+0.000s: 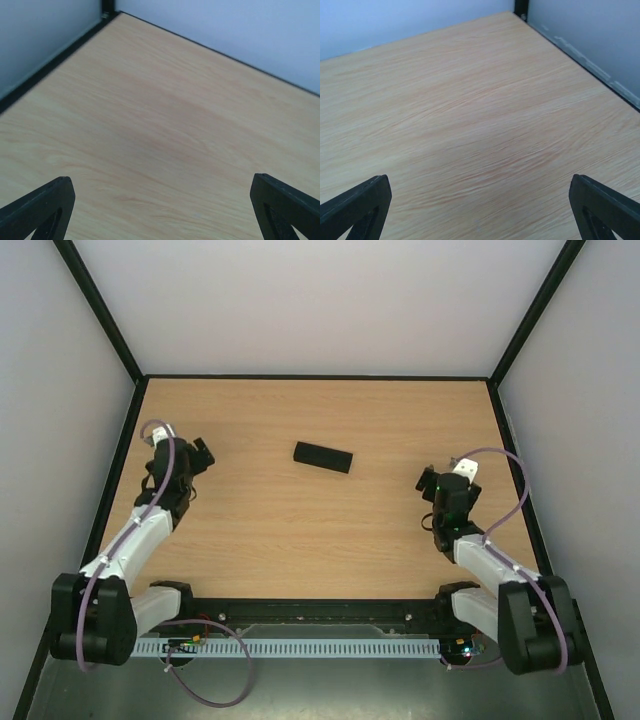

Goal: Organize the sunglasses
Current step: Reset both arms

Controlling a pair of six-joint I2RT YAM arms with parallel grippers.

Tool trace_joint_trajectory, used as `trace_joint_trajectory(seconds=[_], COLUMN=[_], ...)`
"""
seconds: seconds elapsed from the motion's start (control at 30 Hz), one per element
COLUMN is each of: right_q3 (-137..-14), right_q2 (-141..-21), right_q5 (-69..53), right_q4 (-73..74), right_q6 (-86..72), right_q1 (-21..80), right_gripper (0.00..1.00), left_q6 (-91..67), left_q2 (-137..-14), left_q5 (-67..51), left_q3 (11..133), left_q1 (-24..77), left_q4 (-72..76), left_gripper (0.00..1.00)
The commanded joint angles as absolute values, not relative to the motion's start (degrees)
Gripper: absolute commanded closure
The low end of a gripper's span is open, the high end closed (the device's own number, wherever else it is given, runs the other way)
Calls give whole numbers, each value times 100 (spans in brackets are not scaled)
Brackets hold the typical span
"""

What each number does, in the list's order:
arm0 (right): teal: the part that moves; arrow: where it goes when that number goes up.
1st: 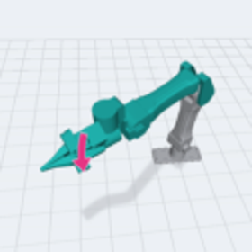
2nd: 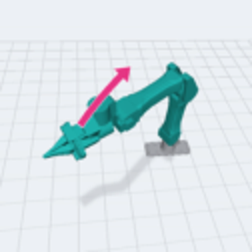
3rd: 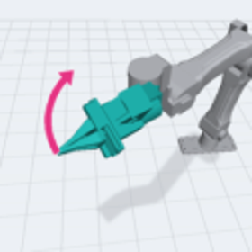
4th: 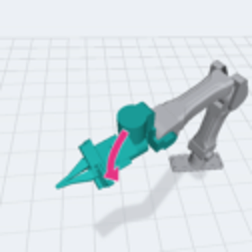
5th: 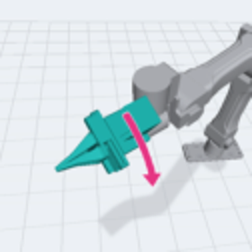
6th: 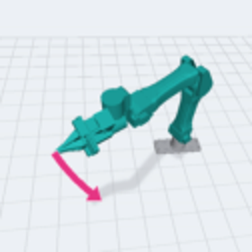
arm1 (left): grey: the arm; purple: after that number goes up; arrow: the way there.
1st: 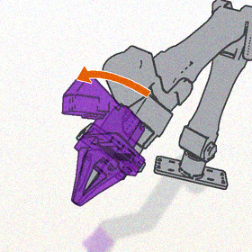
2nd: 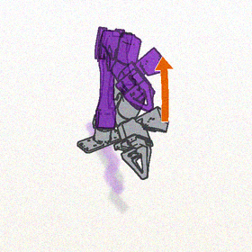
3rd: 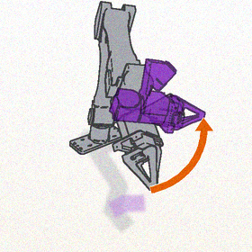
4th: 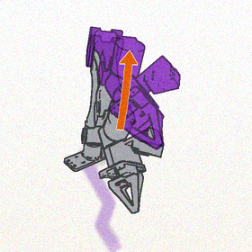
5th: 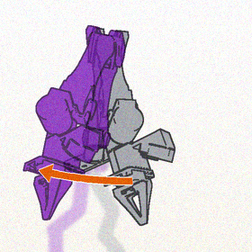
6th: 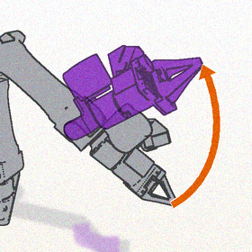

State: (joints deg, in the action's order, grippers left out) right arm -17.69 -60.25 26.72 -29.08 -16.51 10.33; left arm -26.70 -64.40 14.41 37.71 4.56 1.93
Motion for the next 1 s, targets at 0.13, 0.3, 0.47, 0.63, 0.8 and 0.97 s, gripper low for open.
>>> trace_joint_trajectory(seconds=[0.13,0.3,0.47,0.63,0.8,0.97], right_q3=[-1283,-1138,-1059,-630,-743,-949], right_q2=[-7591,-8356,-8472,-8628,-8694,-8757], right_q5=[3128,3150,2555,2308,2240,1994], right_q4=[-5960,-7385,-7530,-8403,-8328,-7948], right_q6=[-1338,-1176,-916,-824,-775,-662], right_q1=[780,694,692,687,700,694], right_gripper=[1,1,1,1,1,1], left_q6=[-812,-523,-541,-734,-768,-318], left_q2=[-6220,-6821,-7552,-7783,-8471,-8814], left_q5=[2391,1824,1533,1555,1249,511], left_q3=[1983,1475,1362,1365,1059,1417], left_q1=[361,186,9,-102,-85,-3], left_q4=[3818,4965,5714,6161,7460,7163], left_gripper=[1,1,1,1,1,1])
